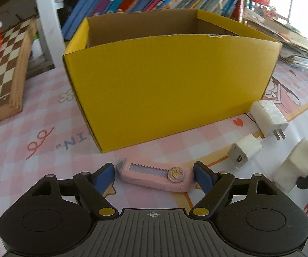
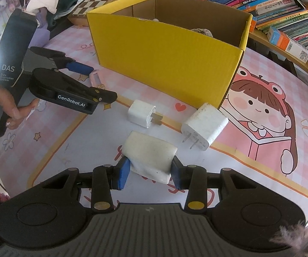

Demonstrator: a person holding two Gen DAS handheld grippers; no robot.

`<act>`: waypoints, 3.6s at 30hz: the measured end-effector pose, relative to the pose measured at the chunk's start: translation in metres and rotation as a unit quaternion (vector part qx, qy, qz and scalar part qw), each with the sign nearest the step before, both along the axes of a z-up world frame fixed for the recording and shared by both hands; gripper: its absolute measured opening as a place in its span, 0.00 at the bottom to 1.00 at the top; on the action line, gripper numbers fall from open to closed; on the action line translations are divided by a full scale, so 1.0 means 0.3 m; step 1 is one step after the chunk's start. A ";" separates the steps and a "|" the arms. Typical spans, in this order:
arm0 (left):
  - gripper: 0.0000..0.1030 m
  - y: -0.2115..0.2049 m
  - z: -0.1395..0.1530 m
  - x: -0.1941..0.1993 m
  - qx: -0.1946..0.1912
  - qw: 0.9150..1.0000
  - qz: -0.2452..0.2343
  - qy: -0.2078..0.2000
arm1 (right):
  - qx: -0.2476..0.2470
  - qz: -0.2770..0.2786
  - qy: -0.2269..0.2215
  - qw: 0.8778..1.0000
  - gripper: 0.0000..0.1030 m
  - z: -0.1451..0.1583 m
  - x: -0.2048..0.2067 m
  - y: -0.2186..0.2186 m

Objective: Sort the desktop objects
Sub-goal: 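Close left gripper on the pink utility knife while right holds the white cube, then carry the knife with left gripper while right carries the white cube over the yellow box, then open left gripper to drop the knife while right gripper releases the cube into the box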

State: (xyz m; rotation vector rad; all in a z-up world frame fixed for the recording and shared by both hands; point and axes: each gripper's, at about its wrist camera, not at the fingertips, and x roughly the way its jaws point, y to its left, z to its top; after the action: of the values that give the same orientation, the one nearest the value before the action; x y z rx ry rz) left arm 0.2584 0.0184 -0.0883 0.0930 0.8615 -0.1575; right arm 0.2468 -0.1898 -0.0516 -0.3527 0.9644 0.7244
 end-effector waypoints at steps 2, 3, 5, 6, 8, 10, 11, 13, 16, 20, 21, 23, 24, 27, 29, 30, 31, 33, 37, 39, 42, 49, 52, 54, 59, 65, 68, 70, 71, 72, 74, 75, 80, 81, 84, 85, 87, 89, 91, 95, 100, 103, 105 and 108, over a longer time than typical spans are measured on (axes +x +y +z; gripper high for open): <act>0.81 0.005 -0.003 0.003 0.000 1.000 -0.011 -0.001 | -0.001 -0.002 -0.001 1.000 0.37 0.001 -0.002 0.001; 0.82 0.008 -0.005 0.002 0.000 1.000 -0.016 -0.002 | -0.002 -0.003 -0.001 1.000 0.37 0.001 -0.003 0.001; 0.82 0.014 -0.006 -0.004 -0.002 1.000 -0.023 -0.004 | -0.003 -0.004 -0.001 1.000 0.37 0.001 -0.006 0.002; 0.82 0.015 -0.006 -0.005 -0.002 1.000 -0.024 -0.006 | -0.004 -0.005 -0.002 1.000 0.37 0.002 -0.007 0.002; 0.81 0.017 -0.007 -0.005 -0.003 1.000 -0.027 -0.008 | -0.004 -0.007 -0.002 1.000 0.37 0.003 -0.011 0.004; 0.80 0.017 -0.006 -0.004 -0.004 1.000 -0.028 -0.009 | -0.005 -0.009 -0.002 1.000 0.37 0.005 -0.015 0.006; 0.76 0.017 -0.005 -0.005 -0.005 1.000 -0.028 -0.010 | -0.005 -0.010 -0.002 1.000 0.37 0.006 -0.018 0.007; 0.76 0.017 -0.003 -0.008 -0.006 1.000 -0.028 -0.011 | -0.005 -0.012 -0.002 1.000 0.36 0.008 -0.022 0.009; 0.75 0.018 0.003 -0.014 -0.008 1.000 -0.029 -0.008 | -0.006 -0.015 -0.002 1.000 0.36 0.011 -0.029 0.012; 0.75 0.021 0.015 -0.038 -0.014 1.000 -0.018 -0.006 | -0.006 -0.019 -0.002 1.000 0.36 0.014 -0.038 0.016; 0.75 0.022 0.022 -0.047 -0.018 1.000 -0.014 -0.006 | -0.006 -0.020 -0.002 1.000 0.36 0.015 -0.040 0.017; 0.75 0.024 0.038 -0.065 -0.027 1.000 -0.009 -0.007 | -0.007 -0.022 -0.002 1.000 0.36 0.017 -0.045 0.018; 0.75 0.024 0.049 -0.076 -0.031 0.999 -0.009 -0.009 | -0.006 -0.024 -0.002 1.000 0.36 0.018 -0.047 0.018; 0.75 0.021 0.083 -0.115 -0.039 0.999 -0.013 -0.016 | -0.004 -0.030 -0.001 1.000 0.36 0.022 -0.054 0.018; 0.75 0.020 0.103 -0.135 -0.042 0.999 -0.014 -0.020 | -0.002 -0.034 0.000 0.999 0.36 0.026 -0.059 0.018; 0.75 0.020 0.115 -0.145 -0.044 0.999 -0.014 -0.022 | -0.001 -0.036 0.000 0.999 0.36 0.028 -0.061 0.018; 0.75 0.021 0.126 -0.154 -0.045 0.999 -0.013 -0.023 | 0.000 -0.037 0.001 0.999 0.36 0.031 -0.064 0.018; 0.75 0.019 0.149 -0.168 -0.048 0.998 -0.014 -0.029 | 0.003 -0.041 0.002 0.999 0.36 0.040 -0.069 0.018; 0.75 0.014 0.206 -0.190 -0.047 0.997 -0.022 -0.048 | 0.012 -0.046 0.005 0.999 0.36 0.064 -0.070 0.009; 0.75 0.010 0.236 -0.194 -0.043 0.997 -0.025 -0.057 | 0.016 -0.048 0.002 0.999 0.36 0.083 -0.067 0.003; 0.75 0.005 0.281 -0.194 -0.041 0.996 -0.028 -0.073 | 0.023 -0.050 -0.010 0.998 0.36 0.122 -0.056 -0.007; 0.75 -0.023 0.387 -0.170 -0.031 0.992 -0.043 -0.115 | 0.036 -0.040 -0.053 0.997 0.36 0.236 0.000 -0.028; 0.75 -0.040 0.422 -0.141 -0.021 0.990 -0.048 -0.131 | 0.042 -0.033 -0.072 0.996 0.36 0.290 0.040 -0.035; 0.75 -0.047 0.445 -0.121 -0.016 0.989 -0.048 -0.142 | 0.044 -0.028 -0.086 0.995 0.36 0.324 0.072 -0.038; 0.75 -0.059 0.478 -0.055 -0.008 0.987 -0.040 -0.154 | 0.048 -0.018 -0.114 0.992 0.36 0.387 0.162 -0.032; 0.75 -0.080 0.479 0.023 0.007 0.988 -0.027 -0.154 | 0.050 -0.006 -0.134 0.990 0.36 0.426 0.276 0.000; 0.75 -0.093 0.470 0.058 0.015 0.988 -0.023 -0.149 | 0.048 0.001 -0.139 0.989 0.36 0.434 0.333 0.025; 0.75 -0.102 0.462 0.078 0.019 0.989 -0.020 -0.146 | 0.046 0.005 -0.140 0.989 0.36 0.435 0.373 0.042; 0.75 -0.107 0.459 0.088 0.020 0.989 -0.018 -0.144 | 0.045 0.007 -0.140 0.989 0.36 0.435 0.389 0.050; 0.75 -0.110 0.455 0.096 0.021 0.989 -0.017 -0.143 | 0.044 0.008 -0.140 0.989 0.36 0.434 0.406 0.057; 0.75 -0.116 0.449 0.114 0.022 0.990 -0.014 -0.140 | 0.041 0.009 -0.139 0.989 0.36 0.432 0.448 0.078; 0.75 -0.120 0.445 0.124 0.022 0.990 -0.013 -0.138 | 0.040 0.010 -0.138 0.990 0.36 0.430 0.468 0.088; 0.75 -0.141 0.418 0.189 0.026 0.992 -0.006 -0.122 | 0.034 0.018 -0.132 0.991 0.36 0.408 0.561 0.164; 0.75 -0.146 0.412 0.203 0.026 0.993 -0.005 -0.118 | 0.032 0.020 -0.130 0.991 0.36 0.401 0.577 0.182; 0.75 -0.164 0.387 0.238 0.031 0.994 -0.003 -0.107 | 0.024 0.030 -0.124 0.992 0.36 0.371 0.621 0.241; 0.75 -0.169 0.379 0.250 0.032 0.994 -0.002 -0.102 | 0.021 0.033 -0.121 0.992 0.36 0.359 0.635 0.260; 0.75 -0.174 0.361 0.271 0.033 0.995 0.002 -0.094 | 0.013 0.037 -0.115 0.993 0.36 0.334 0.662 0.298; 0.75 -0.175 0.345 0.292 0.032 0.996 0.007 -0.085 | 0.005 0.042 -0.109 0.993 0.36 0.309 0.689 0.336; 0.75 -0.177 0.331 0.313 0.032 0.996 0.011 -0.077 | -0.003 0.047 -0.103 0.994 0.36 0.284 0.715 0.372; 0.75 -0.180 0.302 0.350 0.037 0.997 0.013 -0.061 | -0.027 0.056 -0.094 0.994 0.36 0.229 0.763 0.425; 0.75 -0.176 0.268 0.381 0.042 0.998 0.023 -0.041 | -0.050 0.061 -0.080 0.994 0.36 0.164 0.809 0.462; 0.75 -0.170 0.256 0.392 0.040 0.998 0.028 -0.033 | -0.060 0.064 -0.071 0.994 0.36 0.131 0.828 0.477; 0.75 -0.168 0.252 0.398 0.039 0.998 0.029 -0.029 | -0.064 0.066 -0.067 0.993 0.36 0.115 0.835 0.487; 0.76 -0.170 0.248 0.404 0.040 0.998 0.030 -0.027 | -0.070 0.070 -0.063 0.993 0.36 0.098 0.841 0.498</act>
State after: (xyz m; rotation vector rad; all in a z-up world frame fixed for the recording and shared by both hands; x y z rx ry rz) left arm 0.3797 -0.0325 -0.0139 0.1451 0.8151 -0.0639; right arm 0.4992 -0.0403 -0.0224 -0.5861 0.8786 0.7539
